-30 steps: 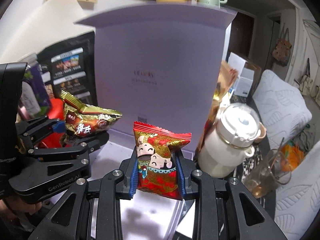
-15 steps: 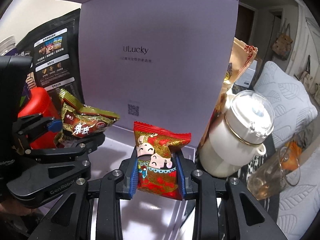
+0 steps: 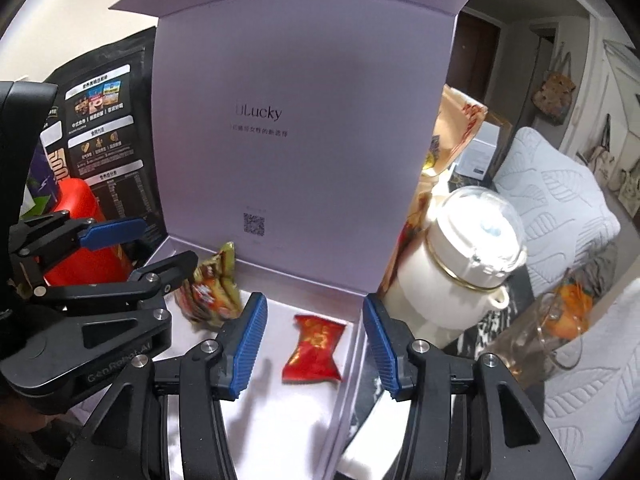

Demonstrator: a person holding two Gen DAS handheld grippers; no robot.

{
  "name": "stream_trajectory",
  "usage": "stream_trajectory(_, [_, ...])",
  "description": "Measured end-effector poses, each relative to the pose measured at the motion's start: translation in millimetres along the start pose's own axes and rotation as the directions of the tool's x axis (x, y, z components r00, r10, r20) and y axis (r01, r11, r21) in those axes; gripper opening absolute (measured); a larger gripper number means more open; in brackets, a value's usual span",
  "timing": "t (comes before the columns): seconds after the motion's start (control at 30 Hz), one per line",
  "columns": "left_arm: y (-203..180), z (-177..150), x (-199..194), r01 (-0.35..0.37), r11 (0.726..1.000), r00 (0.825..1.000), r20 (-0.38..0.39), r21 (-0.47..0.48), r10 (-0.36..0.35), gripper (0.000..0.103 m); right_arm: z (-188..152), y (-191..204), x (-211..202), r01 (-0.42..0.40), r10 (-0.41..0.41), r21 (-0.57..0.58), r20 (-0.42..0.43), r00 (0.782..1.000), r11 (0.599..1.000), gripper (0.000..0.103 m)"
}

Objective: Organize soft objects
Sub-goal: 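Lower both packets into the gift box and open both tools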

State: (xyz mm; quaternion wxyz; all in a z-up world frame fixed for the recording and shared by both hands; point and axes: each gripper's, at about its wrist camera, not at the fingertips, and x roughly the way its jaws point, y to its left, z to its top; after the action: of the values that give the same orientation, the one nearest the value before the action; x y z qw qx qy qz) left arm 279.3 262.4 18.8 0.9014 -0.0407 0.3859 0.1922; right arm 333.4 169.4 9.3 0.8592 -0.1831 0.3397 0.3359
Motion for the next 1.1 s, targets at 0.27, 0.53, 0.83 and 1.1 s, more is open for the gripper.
stream_trajectory(0.27, [-2.1, 4.7, -33.9, 0.02, 1.0, 0.998, 0.058, -0.001, -0.02, 0.053, 3.3, -7.8, -31.6, 0.013, -0.013, 0.017, 0.042, 0.999, 1.0, 0.05])
stream_trajectory(0.53, [-6.6, 11.9, -84.9, 0.023, 1.0, 0.99, 0.142, 0.004, -0.024, 0.053, 6.7, -12.6, -81.3, 0.035, -0.039, 0.031, 0.113, 0.993, 0.999, 0.05])
stream_trajectory(0.83, [-14.7, 5.6, -134.3, 0.033, 0.999, 0.975, 0.219, 0.02, -0.036, 0.053, 4.4, -9.7, -141.6, 0.053, -0.059, 0.037, 0.201, 0.978, 0.998, 0.05])
stream_trajectory(1.1, [-13.8, -10.7, -185.1, 0.054, 0.998, 0.96, 0.274, 0.033, -0.061, 0.054, -12.2, -7.4, -194.5, 0.073, -0.084, 0.05, 0.271, 0.959, 0.996, 0.061])
